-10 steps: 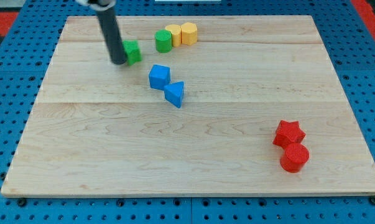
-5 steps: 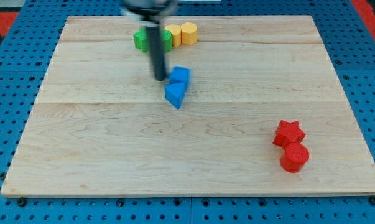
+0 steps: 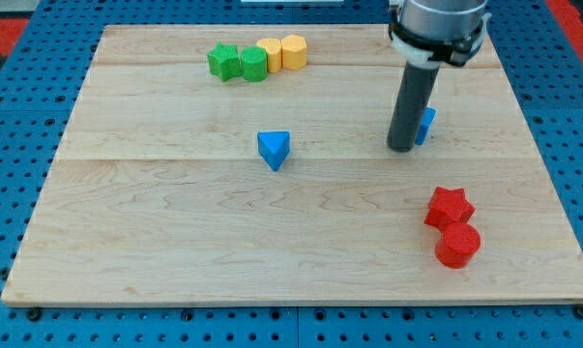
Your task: Push the blue blocks towards the center right side of the board
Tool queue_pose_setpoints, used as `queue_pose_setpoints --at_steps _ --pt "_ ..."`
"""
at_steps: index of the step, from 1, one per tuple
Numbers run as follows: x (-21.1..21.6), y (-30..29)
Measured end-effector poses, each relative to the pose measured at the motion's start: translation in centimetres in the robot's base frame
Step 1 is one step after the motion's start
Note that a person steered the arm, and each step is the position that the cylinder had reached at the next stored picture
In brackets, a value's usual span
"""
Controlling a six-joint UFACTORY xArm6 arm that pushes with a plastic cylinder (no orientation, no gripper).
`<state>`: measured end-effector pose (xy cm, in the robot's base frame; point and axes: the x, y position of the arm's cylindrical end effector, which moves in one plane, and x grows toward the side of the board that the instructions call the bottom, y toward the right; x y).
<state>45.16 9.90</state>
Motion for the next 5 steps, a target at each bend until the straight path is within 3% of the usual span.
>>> queue_pose_setpoints --at_steps 1,2,3,4,5 --pt "4.8 -8.2" --pt "1.0 -13.9" --pt "-3.1 -11.5" --pt "-3.2 -7.3" --pt "-7.2 -10.2"
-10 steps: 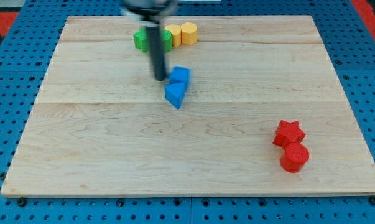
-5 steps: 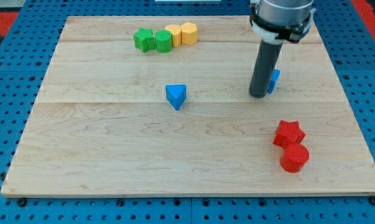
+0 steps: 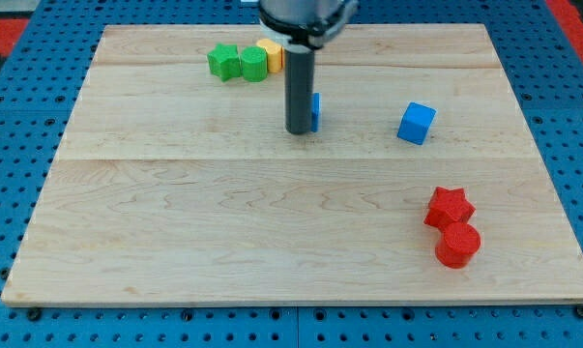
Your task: Push the blue blocks towards the center right side of the board
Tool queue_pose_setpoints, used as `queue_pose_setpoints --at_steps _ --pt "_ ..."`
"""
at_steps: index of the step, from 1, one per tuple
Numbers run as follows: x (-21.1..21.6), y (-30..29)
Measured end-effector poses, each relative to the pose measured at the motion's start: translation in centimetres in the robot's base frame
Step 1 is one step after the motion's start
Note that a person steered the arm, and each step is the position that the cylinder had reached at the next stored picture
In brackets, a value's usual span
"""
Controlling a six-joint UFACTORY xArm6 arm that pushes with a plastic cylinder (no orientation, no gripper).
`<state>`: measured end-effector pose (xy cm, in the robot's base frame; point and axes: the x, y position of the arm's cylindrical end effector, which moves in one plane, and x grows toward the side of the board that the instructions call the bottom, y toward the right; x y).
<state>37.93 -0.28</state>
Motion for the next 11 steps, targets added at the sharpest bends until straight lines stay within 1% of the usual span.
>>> queue_pose_setpoints --at_steps 1,2,3,4,5,6,7,8,9,10,11 --pt "-1.3 -4.5" --pt "-1.7 -1.9" --pt "-3.1 1.2" --pt "-5.2 2.4" --pt "-2.2 6.4" --pt "-0.7 6.3" --pt "1.6 2.1" --pt "1.9 6.1" --pt "2.9 8.9" --pt "5.3 10.9" --pt "14.9 6.5"
